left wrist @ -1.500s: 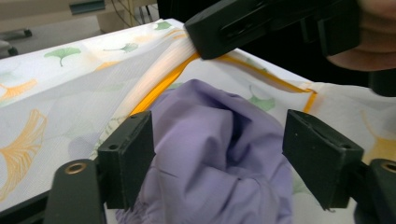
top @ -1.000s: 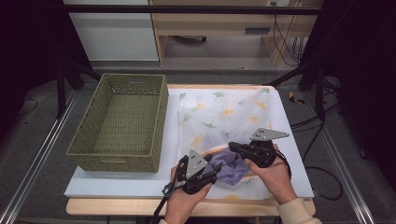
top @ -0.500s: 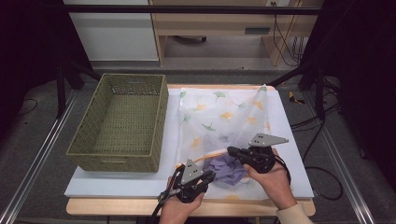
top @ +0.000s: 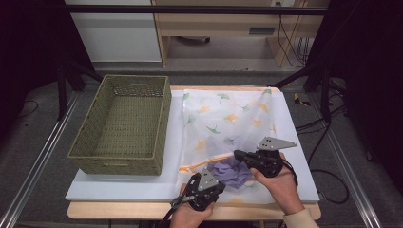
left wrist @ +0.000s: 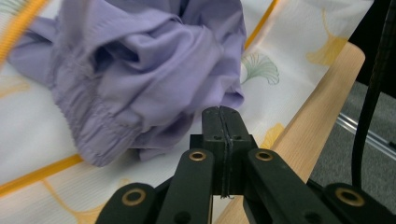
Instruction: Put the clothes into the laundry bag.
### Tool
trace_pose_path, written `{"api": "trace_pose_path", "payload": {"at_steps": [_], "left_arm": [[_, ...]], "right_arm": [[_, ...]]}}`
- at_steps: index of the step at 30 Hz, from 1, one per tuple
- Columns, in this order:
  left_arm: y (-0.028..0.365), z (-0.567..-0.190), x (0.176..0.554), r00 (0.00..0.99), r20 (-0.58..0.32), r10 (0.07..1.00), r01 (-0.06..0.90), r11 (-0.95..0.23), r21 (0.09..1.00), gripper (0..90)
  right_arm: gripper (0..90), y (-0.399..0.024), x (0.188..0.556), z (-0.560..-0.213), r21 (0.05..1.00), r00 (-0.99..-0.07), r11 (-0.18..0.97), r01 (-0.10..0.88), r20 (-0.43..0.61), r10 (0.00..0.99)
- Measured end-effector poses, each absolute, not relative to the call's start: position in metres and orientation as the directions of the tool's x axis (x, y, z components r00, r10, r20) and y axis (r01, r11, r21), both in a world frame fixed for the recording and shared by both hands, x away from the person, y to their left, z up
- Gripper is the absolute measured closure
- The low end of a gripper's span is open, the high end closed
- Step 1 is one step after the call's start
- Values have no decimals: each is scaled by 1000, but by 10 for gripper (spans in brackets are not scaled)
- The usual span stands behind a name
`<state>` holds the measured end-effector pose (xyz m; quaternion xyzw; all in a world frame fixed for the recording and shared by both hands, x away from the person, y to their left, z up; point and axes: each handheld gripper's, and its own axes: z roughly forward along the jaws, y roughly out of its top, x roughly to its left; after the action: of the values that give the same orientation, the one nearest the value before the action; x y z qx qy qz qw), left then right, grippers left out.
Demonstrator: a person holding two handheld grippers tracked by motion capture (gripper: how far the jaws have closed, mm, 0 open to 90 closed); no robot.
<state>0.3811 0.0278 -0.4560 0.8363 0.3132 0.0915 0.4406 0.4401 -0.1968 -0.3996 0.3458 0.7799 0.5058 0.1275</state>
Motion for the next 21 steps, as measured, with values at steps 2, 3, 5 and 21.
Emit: {"api": "trace_pose_path", "payload": {"at_steps": [2, 3, 5, 21], "left_arm": [[23, -459, 384, 790, -117, 602, 445, -431, 785, 897], [20, -460, 386, 792, -119, 598, 447, -436, 781, 897], [15, -462, 392, 791, -111, 601, 449, -448, 773, 897], [0, -468, 441, 730, -113, 674, 477, -385, 790, 898]], "right_arm": [[890, -197, 440, -400, 876, -727, 253, 411, 148, 670], [889, -197, 441, -401, 875, -727, 255, 411, 146, 671], [889, -197, 441, -402, 872, -728, 259, 414, 146, 670], [890, -197, 448, -405, 854, -722, 286, 433, 139, 678]]}}
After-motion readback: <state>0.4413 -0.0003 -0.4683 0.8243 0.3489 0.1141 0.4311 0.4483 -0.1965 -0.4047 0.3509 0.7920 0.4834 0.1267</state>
